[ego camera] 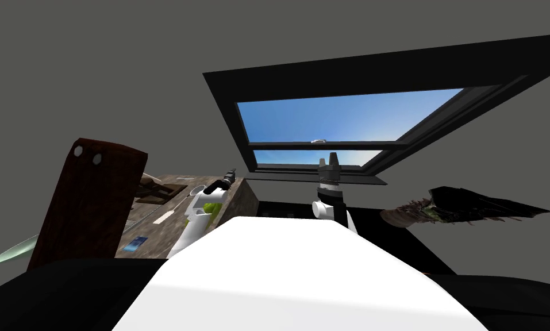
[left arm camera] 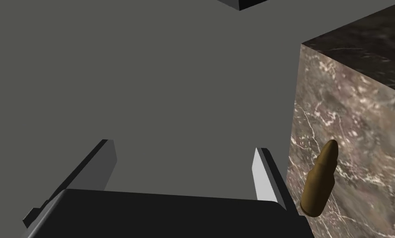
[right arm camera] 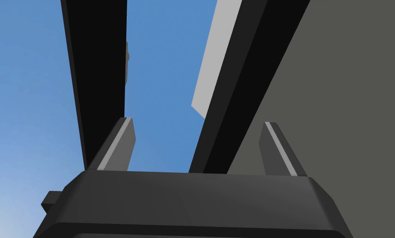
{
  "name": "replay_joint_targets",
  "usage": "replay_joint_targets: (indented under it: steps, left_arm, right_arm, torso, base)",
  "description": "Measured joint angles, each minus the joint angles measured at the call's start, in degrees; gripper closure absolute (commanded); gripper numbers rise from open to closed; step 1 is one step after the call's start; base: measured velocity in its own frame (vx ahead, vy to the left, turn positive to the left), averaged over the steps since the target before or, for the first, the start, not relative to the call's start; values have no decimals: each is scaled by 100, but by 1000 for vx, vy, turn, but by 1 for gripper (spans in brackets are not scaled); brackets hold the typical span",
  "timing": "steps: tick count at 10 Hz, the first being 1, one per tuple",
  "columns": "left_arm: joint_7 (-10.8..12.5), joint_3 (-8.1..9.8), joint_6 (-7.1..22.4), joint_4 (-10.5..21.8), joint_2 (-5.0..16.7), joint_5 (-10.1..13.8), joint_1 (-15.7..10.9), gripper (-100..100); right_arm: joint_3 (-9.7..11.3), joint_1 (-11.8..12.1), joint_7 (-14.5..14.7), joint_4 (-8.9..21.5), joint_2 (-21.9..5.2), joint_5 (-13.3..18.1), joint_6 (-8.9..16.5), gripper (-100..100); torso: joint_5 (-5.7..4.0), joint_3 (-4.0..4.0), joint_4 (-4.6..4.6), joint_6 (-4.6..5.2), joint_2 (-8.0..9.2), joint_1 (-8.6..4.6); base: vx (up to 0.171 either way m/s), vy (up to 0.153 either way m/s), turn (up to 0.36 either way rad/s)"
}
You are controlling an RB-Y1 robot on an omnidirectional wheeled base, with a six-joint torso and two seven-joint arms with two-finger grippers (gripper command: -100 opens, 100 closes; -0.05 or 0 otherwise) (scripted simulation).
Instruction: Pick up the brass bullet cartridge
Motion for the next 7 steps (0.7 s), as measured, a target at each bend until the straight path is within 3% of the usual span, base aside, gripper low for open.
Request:
replay_joint_targets:
  steps: [7]
  left_arm:
    - [-98,199,1009,382,230,283,-252,-100]
  right_arm:
    - [0,0,0,0,0,0,0,0]
  torso:
    - [1,-2,-1,1,-4,7]
  base:
    - [13,24,-48]
